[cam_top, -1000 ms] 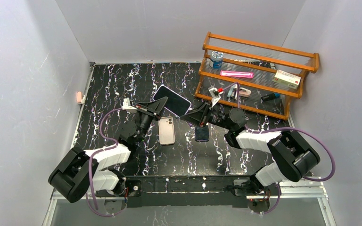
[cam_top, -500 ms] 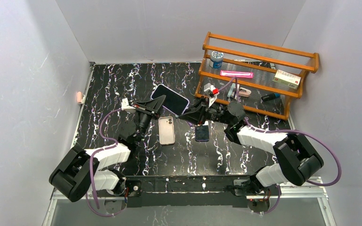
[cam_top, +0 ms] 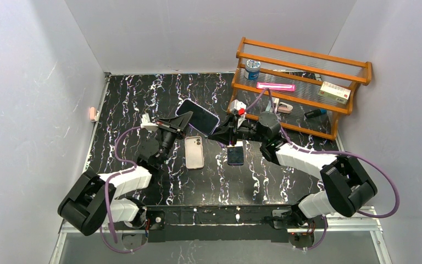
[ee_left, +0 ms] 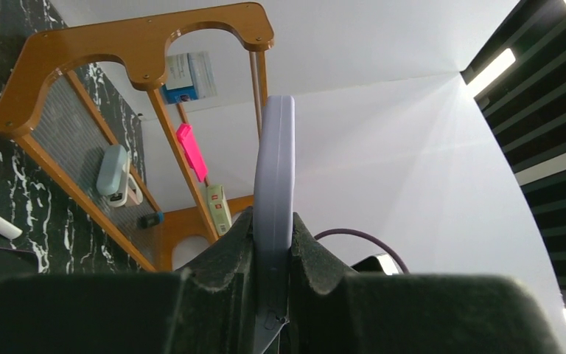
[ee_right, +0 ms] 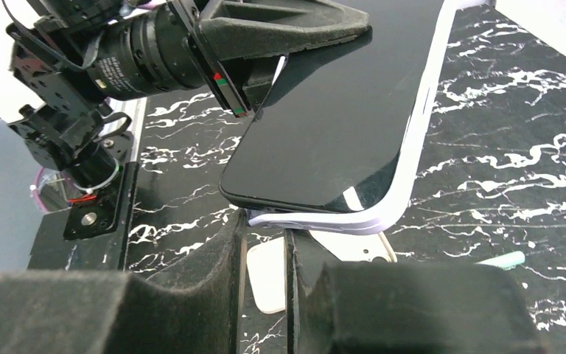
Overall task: Take the phone out of the phone case
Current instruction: Remove the phone case from the phone.
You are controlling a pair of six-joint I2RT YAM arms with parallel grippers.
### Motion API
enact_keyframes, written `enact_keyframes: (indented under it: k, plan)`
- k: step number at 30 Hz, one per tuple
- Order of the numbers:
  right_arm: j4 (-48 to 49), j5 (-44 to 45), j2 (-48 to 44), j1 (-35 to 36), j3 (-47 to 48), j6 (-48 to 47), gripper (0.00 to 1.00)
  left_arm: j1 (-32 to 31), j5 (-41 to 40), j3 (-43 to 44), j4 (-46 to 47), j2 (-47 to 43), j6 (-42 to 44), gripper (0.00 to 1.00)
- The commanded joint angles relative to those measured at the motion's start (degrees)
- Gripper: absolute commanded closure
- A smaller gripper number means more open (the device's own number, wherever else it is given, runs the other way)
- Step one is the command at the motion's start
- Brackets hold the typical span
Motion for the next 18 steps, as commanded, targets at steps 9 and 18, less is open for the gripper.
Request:
enact_keyframes:
  k: [9, 18]
  plan:
    - [-3.75, 5.16, 0.40, 0.51, 3.01, -1.98, 0.58, 8.87, 23.26, 3.62, -0.62, -0.80, 2.90, 1.00]
    - [-14.08, -2.01, -6.13, -0.49, 1.58, 0.41, 0.24, 18.75, 43.39, 8.02, -3.87, -1.80, 7.66, 1.00]
